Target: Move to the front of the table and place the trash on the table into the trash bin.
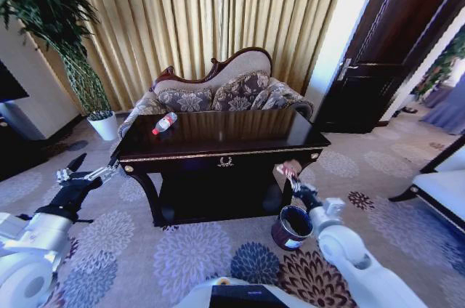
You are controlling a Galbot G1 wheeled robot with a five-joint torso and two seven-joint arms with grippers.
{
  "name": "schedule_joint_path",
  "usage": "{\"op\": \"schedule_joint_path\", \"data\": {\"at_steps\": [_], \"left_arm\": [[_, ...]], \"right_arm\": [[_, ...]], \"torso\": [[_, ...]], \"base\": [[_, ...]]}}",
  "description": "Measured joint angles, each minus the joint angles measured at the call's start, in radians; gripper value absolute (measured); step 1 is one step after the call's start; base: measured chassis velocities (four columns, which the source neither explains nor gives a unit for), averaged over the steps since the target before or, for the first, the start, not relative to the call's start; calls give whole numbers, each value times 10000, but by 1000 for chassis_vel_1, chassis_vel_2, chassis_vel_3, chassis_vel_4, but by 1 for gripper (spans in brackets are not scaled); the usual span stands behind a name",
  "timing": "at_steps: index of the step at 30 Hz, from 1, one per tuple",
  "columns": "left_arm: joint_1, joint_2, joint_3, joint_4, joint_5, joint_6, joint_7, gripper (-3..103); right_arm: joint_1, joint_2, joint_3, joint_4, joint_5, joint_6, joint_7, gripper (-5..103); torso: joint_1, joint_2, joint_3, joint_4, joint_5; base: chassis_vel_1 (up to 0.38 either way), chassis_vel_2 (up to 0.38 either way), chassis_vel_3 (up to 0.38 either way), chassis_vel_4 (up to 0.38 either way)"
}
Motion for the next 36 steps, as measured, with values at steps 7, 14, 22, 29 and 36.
{"op": "schedule_joint_path", "data": {"at_steps": [7, 14, 22, 29, 36], "left_arm": [[6, -52, -19, -25, -4, -47, 94, 100], [12, -123, -42, -41, 3, -149, 122, 100], [58, -177, -45, -43, 9, -155, 125, 100], [148, -218, -82, -43, 21, -156, 117, 100], [169, -236, -144, -43, 20, -156, 111, 100]], "right_arm": [[1383, 487, -662, -2909, -712, 34, 34, 0], [2679, 1108, -1107, -6480, -1740, 153, 0, 0], [3577, 1630, -1245, -8380, -2328, 439, -37, 0], [4982, 2024, -1324, -9993, -2736, 622, 39, 0], [5111, 1898, -1357, -10105, -2742, 615, 55, 2]], "torso": [[-4, 2, -2, 2, -1], [-3, 2, -1, -1, 0], [-3, 3, -1, -1, 0], [-3, 2, -1, 3, 0], [-4, 3, -2, -1, -2]], "base": [[0, 0, 0, 0], [0, 0, 0, 0], [0, 0, 0, 0], [0, 0, 0, 0], [0, 0, 0, 0]]}}
